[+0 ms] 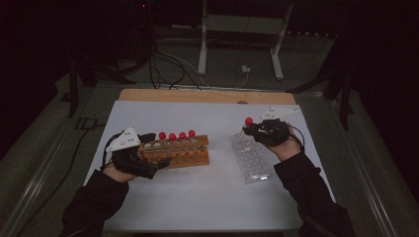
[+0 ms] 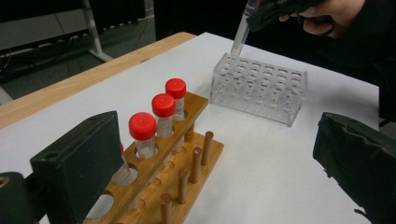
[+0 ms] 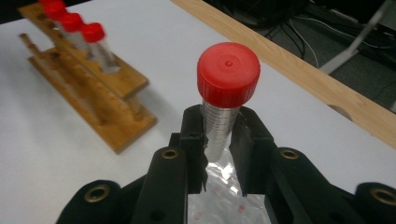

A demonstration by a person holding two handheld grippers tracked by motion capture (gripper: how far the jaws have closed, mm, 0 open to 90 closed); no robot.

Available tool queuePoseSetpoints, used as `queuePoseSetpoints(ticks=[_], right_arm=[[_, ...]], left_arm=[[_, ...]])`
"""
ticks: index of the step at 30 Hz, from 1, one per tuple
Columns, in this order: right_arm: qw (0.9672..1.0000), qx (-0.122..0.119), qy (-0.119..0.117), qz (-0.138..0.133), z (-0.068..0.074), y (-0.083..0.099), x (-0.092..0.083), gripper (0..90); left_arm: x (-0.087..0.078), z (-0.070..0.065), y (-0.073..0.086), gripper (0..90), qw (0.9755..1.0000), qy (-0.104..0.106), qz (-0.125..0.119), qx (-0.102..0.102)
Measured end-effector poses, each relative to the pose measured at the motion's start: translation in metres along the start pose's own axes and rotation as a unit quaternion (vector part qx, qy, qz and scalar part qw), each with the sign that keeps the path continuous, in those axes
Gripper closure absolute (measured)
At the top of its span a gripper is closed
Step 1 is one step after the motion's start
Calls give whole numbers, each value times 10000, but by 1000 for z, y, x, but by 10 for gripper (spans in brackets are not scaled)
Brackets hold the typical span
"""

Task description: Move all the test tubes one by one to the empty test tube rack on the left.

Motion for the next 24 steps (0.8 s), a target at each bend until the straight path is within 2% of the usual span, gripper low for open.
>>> queuePoseSetpoints(ticks=[3, 9, 17, 24], right_arm=[[9999, -86, -63, -28, 9, -5, -4, 756], [9994, -165, -281, -69, 32, -8, -5, 756], [9977, -286, -614, 46, 66, 0, 5, 756], [9962, -250, -821, 143, 88, 12, 16, 756]], left_arm=[[0, -3, -2, 21, 10000, 73, 7, -16], [-1, -12, -10, 21, 9998, 179, -38, 87], [5, -28, -21, 21, 9990, 436, -88, 94], [16, -48, -24, 21, 9970, 750, -25, 178]])
Point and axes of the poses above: each handheld gripper's, and its own axes: x roughly forward along the jaws, y roughly out of its underside, z roughly to its left, the point moved 9 cm from there along x, roughly forward along the jaws, and after that the axes turned 8 degrees about -y, right-handed, at the moved point
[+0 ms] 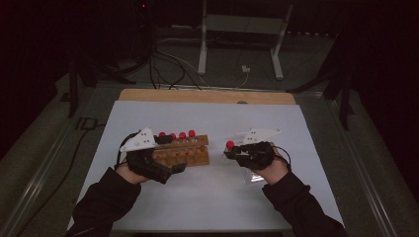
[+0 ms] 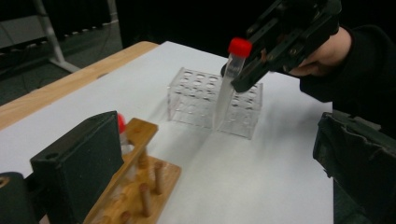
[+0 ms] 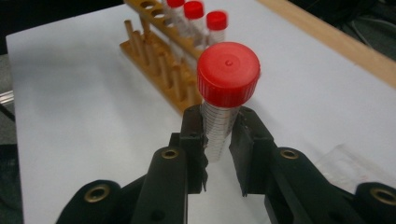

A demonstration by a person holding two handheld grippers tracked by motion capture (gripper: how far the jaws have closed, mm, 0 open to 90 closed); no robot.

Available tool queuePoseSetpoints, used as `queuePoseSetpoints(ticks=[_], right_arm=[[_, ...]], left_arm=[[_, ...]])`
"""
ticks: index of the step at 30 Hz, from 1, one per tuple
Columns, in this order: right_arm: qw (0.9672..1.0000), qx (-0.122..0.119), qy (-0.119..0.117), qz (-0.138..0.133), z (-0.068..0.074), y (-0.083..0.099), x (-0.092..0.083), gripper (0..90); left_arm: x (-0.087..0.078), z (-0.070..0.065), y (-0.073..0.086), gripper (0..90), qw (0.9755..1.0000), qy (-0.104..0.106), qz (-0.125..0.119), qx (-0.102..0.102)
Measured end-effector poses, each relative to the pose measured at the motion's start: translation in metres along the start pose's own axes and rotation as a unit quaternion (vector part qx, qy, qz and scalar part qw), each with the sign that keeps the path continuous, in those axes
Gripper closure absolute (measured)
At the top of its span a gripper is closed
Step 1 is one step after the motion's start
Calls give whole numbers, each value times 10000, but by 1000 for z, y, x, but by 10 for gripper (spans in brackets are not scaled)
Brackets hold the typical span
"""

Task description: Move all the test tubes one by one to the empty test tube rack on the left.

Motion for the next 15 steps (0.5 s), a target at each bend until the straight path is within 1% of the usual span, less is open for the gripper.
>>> queuePoseSetpoints(ticks=[1, 3, 6, 8, 10, 11, 13, 15], right_arm=[[10000, -9, -21, 30, 3, 2, 2, 756], [10000, -15, -86, 33, 10, 5, 6, 756], [9998, 11, -194, 34, 19, 9, 10, 756], [9997, 5, -246, 90, 25, 13, 14, 757], [9994, 8, -317, 119, 31, 17, 18, 756], [9994, -11, -308, 169, 33, 19, 20, 756], [9991, 8, -389, 144, 38, 20, 22, 756], [9990, -1, -413, 147, 41, 21, 23, 756]], left_arm=[[3, -2, 0, 21, 10000, 18, 18, 31], [7, -9, 1, 21, 9999, 145, 22, 21], [16, -18, 3, 21, 9996, 272, 85, 88], [21, -25, 4, 22, 9992, 354, 105, 146], [27, -31, 5, 44, 9989, 409, 119, 186], [30, -34, 5, 45, 9986, 459, 133, 207], [35, -40, 6, 56, 9982, 542, 160, 223], [39, -45, 7, 75, 9976, 599, 189, 280]])
Point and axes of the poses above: each handheld gripper's, and its own axes: x roughly forward along the jaws, y roughly out of its underside, z roughly to its left, the point moved 9 cm from there along x, roughly forward along the jaws, and after that the axes turned 8 degrees about -y, right-handed, at the moved point
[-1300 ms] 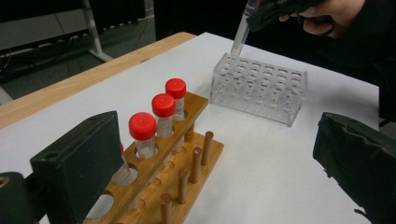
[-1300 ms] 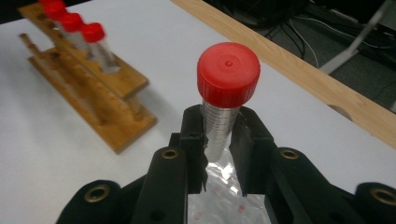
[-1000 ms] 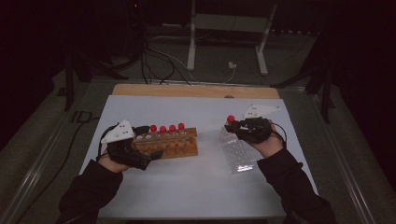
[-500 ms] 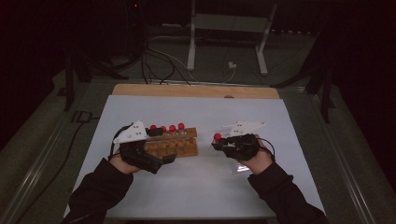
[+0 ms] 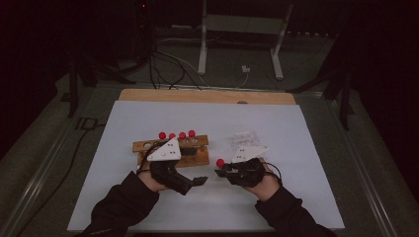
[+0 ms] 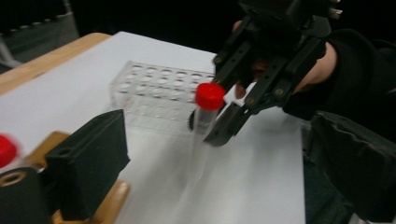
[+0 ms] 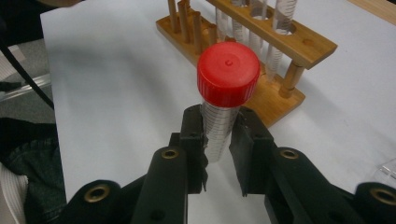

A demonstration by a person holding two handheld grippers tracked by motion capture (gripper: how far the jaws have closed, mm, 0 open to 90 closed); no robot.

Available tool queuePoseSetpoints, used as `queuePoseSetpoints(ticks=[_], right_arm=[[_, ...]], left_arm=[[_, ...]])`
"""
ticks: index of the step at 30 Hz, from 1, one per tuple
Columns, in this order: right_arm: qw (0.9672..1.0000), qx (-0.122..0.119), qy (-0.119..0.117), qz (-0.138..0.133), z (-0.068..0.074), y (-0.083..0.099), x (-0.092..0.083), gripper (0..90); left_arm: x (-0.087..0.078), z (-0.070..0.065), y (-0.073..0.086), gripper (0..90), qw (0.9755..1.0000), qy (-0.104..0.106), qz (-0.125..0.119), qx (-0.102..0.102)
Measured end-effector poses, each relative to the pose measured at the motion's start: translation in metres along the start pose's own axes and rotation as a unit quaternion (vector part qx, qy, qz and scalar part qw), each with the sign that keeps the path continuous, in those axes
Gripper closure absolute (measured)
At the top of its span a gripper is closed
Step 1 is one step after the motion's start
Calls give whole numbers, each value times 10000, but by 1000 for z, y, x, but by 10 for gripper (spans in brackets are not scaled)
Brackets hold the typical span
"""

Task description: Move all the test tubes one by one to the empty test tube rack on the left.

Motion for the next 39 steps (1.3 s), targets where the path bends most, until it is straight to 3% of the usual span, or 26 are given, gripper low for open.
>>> queuePoseSetpoints(ticks=[8, 12, 18, 26, 39], right_arm=[[10000, -33, -86, 17, 8, 1, 2, 756], [9999, -25, -128, 0, 10, 1, 1, 756], [9999, -61, -136, 6, 11, 1, 0, 756], [9999, -56, -149, 33, 12, 1, 0, 756], [9999, -114, -105, 39, 13, 2, -1, 756]], left_arm=[[13, -7, -4, 274, 9998, 112, -96, 114], [20, -9, -5, 415, 9996, 52, -113, 250], [27, -8, -5, 539, 9994, -58, -97, 326], [35, -8, -1, 630, 9986, -131, -55, 507], [40, -13, -1, 700, 9986, -44, -59, 519]])
Point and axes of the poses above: each handheld gripper's, and its own axes: x roughly forward along the jaws, y roughly out of its underside, z roughly to its left, the point moved 9 cm from there along x, roughly forward along the jaws, and after that the axes turned 8 degrees about -y, right-handed, at the moved point
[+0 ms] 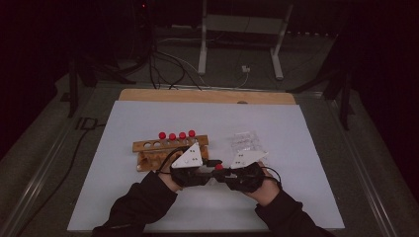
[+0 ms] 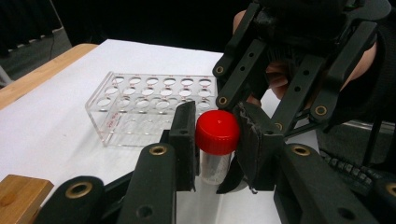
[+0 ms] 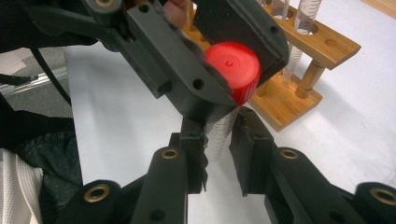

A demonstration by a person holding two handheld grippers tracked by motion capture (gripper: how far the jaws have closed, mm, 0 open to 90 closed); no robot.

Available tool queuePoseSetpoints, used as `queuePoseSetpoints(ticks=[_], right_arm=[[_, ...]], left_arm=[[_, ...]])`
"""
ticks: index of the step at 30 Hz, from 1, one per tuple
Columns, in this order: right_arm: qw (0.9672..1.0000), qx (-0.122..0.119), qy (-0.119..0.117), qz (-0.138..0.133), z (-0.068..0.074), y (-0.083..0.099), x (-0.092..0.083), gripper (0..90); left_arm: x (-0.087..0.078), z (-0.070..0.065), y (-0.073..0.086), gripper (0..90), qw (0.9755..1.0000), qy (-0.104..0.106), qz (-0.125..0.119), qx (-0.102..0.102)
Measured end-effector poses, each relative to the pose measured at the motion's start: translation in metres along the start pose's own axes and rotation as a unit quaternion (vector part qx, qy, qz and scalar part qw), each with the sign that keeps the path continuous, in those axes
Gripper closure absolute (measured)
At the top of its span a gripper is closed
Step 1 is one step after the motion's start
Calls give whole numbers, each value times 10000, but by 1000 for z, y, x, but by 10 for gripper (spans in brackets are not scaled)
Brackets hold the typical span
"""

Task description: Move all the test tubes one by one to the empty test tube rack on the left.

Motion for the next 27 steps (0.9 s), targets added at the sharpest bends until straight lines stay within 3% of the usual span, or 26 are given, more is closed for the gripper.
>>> queuePoseSetpoints(ticks=[10, 14, 20, 27], right_arm=[[9998, -12, 28, -176, 0, -3, -3, 733], [9994, 51, 114, -336, -3, -6, -7, 543], [9982, 94, 320, -500, -9, -7, -17, 430], [9966, 223, 507, -618, -10, -6, -22, 137]], left_arm=[[-5, 4, -6, 717, 10000, 15, -75, -14], [-13, 11, -10, 718, 9998, -105, -150, 2], [-26, 18, -15, 718, 9996, -207, -203, -7], [-41, 28, -18, 718, 9992, -334, -218, -27]])
Point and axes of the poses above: each handheld gripper's, and its own axes: x roughly forward along the jaws, y roughly out of its underside, z roughly to its left, the point moved 9 cm from there along x, roughly forward along the jaws, and after that the axes turned 8 degrees about -y, right-handed, at the moved point
